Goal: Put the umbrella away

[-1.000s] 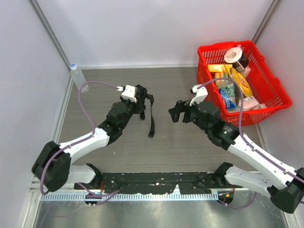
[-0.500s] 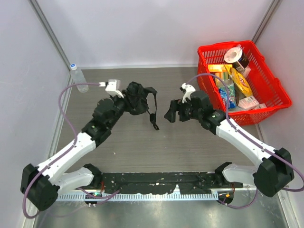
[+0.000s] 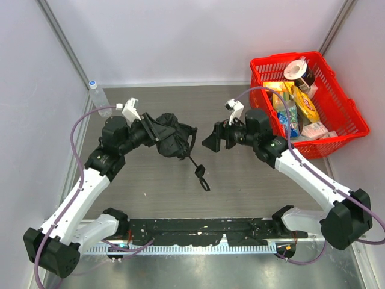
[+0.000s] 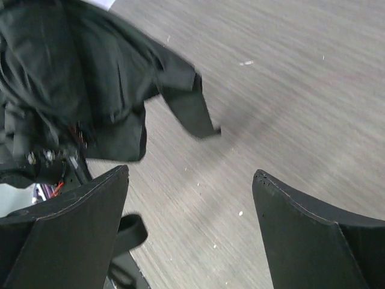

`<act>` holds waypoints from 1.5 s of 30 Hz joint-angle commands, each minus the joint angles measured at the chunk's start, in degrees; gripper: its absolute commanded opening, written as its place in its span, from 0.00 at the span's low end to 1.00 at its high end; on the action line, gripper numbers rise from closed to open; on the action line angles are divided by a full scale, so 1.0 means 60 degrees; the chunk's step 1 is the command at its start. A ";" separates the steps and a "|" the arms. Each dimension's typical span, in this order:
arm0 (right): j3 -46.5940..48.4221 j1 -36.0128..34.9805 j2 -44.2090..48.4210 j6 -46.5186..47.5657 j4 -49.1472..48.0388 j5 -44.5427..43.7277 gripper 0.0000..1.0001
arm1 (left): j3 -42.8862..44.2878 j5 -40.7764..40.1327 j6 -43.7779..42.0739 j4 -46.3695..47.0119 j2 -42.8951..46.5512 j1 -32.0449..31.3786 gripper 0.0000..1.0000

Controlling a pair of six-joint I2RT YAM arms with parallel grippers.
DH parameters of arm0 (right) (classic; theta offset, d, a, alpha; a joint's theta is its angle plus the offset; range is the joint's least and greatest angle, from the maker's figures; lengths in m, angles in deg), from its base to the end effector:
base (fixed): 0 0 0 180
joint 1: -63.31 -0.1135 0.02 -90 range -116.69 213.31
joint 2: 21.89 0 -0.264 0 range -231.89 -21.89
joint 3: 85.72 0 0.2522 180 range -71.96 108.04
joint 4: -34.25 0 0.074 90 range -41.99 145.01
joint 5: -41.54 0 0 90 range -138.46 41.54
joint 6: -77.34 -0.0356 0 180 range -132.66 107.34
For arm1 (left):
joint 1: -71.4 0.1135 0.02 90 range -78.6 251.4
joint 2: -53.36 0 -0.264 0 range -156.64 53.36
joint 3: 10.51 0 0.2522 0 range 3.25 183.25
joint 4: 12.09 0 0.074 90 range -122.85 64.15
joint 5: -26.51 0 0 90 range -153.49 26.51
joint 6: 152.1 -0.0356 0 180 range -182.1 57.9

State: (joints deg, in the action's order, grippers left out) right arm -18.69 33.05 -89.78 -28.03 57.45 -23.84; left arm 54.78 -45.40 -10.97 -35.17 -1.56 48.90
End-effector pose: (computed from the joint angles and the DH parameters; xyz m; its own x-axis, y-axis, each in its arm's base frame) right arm 0.2257 0.1488 0.3109 -0.5481 -0.0408 -0.8354 -0.6652 0.6268 0.4058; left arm 0.2005 -0.0950 0.3512 -0.6287 -0.5407 -0.5590 0.2456 0.5439 -0.8024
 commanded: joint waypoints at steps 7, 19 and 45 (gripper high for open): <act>0.0759 0.0384 -0.1075 -0.0515 -0.1513 0.2644 0.92 | -0.0252 0.2432 0.0838 0.2414 0.0539 0.0351 0.00; -0.0775 0.0986 -0.1486 -0.2686 -0.6370 0.6601 0.95 | 0.0069 0.4983 -0.0070 0.3267 0.0817 0.0616 0.00; 0.1826 0.0064 -0.0094 -0.6572 -0.4117 0.3603 0.01 | -0.0238 0.0332 -0.0818 0.3122 0.0481 0.0895 0.00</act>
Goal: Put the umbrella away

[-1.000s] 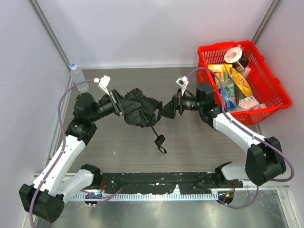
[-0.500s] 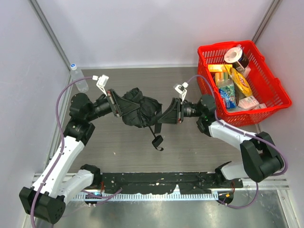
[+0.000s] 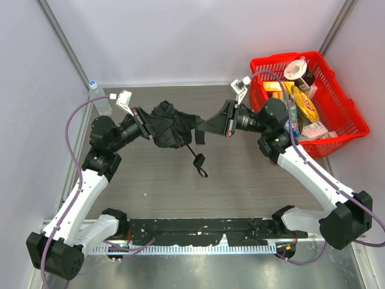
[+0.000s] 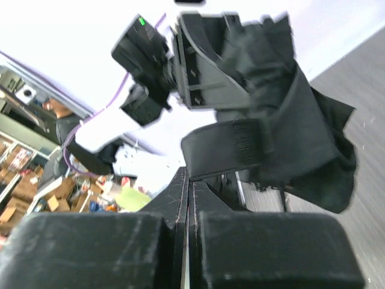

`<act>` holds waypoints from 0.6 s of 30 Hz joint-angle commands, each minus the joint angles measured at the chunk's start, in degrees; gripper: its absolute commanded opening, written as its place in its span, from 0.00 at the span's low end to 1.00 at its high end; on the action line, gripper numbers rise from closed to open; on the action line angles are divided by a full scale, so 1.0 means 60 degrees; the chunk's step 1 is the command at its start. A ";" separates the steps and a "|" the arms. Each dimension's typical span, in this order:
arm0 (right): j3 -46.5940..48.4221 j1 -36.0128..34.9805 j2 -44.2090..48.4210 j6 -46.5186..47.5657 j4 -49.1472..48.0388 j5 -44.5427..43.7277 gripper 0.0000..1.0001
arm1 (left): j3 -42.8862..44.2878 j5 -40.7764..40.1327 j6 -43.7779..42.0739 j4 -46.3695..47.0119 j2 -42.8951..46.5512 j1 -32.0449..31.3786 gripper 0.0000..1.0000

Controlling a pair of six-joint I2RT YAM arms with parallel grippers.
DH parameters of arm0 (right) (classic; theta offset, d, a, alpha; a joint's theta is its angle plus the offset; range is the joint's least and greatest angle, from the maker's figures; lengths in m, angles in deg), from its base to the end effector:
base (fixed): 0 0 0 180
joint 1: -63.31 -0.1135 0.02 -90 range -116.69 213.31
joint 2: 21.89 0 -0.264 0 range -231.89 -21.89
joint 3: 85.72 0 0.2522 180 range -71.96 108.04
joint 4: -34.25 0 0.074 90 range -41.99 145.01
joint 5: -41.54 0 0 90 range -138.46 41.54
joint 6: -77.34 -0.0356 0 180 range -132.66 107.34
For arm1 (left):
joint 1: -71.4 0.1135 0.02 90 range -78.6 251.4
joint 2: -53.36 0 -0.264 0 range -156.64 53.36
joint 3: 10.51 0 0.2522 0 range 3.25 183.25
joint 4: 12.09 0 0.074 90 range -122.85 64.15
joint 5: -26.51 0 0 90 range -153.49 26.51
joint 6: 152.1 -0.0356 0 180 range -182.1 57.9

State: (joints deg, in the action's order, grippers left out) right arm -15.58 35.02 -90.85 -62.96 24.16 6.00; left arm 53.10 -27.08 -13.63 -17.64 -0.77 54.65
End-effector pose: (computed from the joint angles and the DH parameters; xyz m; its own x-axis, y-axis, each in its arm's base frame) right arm 0.2242 0.1536 0.3836 -0.6427 0.1620 -0.7488 -0.7572 0.0141 0.6530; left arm 0.2012 -0.0826 0.3760 -0.5546 -0.4622 -0.6919 0.5789 0.3830 -0.7199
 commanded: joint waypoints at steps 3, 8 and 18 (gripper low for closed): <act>0.1968 -0.1388 -0.0631 -0.1561 0.0974 -0.2350 0.01 | -0.0249 -0.4379 0.0269 0.0607 0.0248 -0.0342 0.00; 0.2264 -0.2971 -0.1541 -0.2952 -0.0782 -0.4092 0.01 | -0.1113 -0.6356 0.2098 0.2245 -0.0016 -0.0855 0.00; 0.2893 -0.3868 -0.2392 -0.0497 0.1613 -0.5690 0.01 | -0.1555 -0.7034 0.4447 0.4799 -0.0603 -0.1485 0.00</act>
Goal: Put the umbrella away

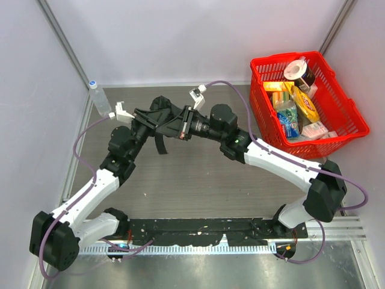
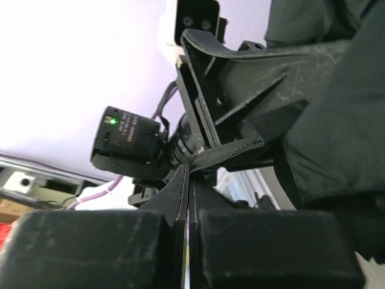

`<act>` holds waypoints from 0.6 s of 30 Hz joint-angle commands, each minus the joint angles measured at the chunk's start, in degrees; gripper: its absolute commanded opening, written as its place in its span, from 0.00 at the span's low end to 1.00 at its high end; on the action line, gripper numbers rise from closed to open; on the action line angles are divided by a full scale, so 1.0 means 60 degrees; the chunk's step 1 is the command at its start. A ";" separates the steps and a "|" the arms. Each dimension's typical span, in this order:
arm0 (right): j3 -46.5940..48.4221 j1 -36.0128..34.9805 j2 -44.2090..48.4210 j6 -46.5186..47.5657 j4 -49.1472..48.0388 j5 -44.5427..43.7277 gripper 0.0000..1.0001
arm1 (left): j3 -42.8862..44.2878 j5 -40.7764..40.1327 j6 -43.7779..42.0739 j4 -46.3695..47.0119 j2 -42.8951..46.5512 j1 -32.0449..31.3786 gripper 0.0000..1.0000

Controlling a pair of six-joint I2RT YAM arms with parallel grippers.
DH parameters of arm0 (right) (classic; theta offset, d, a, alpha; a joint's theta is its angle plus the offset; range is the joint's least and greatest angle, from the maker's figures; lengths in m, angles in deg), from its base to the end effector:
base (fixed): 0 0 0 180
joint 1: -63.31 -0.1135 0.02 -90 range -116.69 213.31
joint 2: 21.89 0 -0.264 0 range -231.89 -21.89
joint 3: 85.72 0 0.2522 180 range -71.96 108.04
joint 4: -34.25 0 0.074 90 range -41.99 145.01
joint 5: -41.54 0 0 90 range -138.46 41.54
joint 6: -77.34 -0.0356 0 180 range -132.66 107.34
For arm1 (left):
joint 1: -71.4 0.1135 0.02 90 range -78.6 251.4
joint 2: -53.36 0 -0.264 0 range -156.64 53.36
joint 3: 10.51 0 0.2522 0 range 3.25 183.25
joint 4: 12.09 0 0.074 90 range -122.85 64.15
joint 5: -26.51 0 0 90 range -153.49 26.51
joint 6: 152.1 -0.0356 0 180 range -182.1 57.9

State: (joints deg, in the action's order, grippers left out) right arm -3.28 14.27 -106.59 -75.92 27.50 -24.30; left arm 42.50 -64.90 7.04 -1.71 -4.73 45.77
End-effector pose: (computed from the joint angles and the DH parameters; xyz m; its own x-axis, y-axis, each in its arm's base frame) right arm 0.2209 0.2767 0.3748 -0.8311 0.2856 -0.4772 -0.4762 0.0777 0.8759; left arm 0.2175 -0.1034 0.3254 -0.3538 -0.8664 -0.3524 0.2239 0.2874 -0.9313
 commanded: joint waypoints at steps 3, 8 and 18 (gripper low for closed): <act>0.0739 -0.0572 0.0392 0.2907 0.1365 -0.0249 0.01 | 0.0461 -0.1081 0.0940 0.0770 0.0567 -0.0021 0.00; 0.1879 -0.0982 0.0526 0.5223 0.4071 -0.0892 0.01 | 0.0241 -0.1085 0.1789 0.1380 0.0805 0.0038 0.00; 0.4181 -0.1187 -0.0559 0.9090 0.7972 -0.2983 0.04 | 0.0256 0.0103 0.4849 0.3078 -0.0264 0.0024 0.00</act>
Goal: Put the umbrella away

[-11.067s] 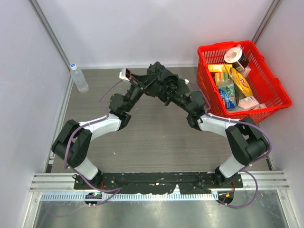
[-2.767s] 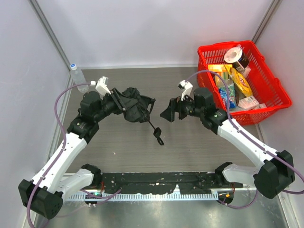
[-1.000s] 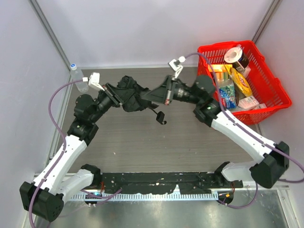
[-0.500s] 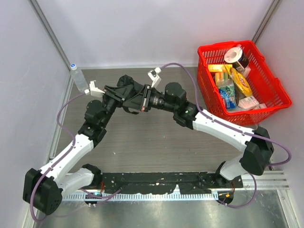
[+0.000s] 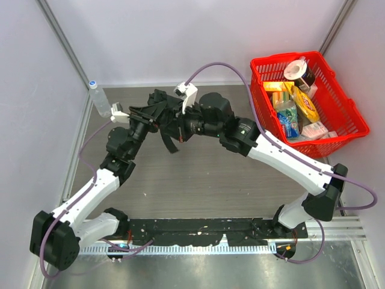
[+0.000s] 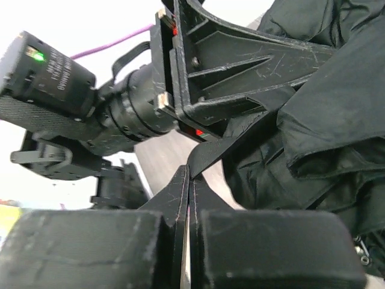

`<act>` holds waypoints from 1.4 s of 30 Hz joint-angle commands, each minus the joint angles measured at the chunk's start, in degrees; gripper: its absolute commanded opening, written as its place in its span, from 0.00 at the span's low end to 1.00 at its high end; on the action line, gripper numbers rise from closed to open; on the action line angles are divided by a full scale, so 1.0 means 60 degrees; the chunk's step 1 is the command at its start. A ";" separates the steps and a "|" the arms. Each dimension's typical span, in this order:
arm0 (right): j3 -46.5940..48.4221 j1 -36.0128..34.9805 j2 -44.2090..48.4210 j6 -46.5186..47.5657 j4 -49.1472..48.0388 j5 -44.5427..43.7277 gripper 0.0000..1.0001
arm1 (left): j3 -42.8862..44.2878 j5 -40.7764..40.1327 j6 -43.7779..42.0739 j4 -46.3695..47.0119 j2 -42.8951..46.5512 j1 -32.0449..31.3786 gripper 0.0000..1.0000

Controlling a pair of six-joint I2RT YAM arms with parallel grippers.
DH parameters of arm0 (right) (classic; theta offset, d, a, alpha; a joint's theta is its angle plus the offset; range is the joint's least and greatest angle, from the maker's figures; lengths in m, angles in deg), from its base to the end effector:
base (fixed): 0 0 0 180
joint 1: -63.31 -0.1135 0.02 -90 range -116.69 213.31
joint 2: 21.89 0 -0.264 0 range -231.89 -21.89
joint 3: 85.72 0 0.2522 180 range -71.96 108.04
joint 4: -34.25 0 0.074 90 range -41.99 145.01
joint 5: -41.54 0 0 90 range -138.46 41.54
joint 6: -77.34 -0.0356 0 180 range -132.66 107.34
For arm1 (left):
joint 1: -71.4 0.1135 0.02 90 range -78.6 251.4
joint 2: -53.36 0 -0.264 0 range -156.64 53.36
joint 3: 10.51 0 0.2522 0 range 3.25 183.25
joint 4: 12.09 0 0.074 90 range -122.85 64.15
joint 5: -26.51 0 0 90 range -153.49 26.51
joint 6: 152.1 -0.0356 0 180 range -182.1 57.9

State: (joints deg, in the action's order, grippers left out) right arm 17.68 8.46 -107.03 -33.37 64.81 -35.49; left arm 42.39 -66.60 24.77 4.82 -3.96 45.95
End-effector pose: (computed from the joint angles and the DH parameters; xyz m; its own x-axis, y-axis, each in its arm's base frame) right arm 0.1911 0.2853 0.4324 -0.4411 -0.0279 -0.8970 -0.8200 0.4187 0.3902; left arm 0.2138 -0.0996 0.3400 -0.3700 -0.9281 -0.0416 0.2158 -0.0423 -0.9755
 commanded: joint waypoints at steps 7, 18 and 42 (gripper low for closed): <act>0.0967 -0.0746 -0.0825 0.2193 0.2078 -0.3376 0.18 | 0.0099 0.0124 0.3229 0.2752 -0.0671 -0.0050 0.00; -0.0158 -0.0746 0.1180 0.0786 0.3191 -0.3860 0.54 | 0.0142 0.0050 0.3745 0.5007 -0.2134 0.0052 0.00; -0.6988 0.5771 0.2886 -0.8533 -0.3377 0.4142 0.84 | 0.2765 0.2319 0.3085 0.7337 -0.4289 0.0522 0.00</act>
State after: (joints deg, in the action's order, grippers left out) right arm -24.92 39.54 -82.13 -59.88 66.84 -38.02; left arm 55.70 -57.66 42.45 38.72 -29.36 49.18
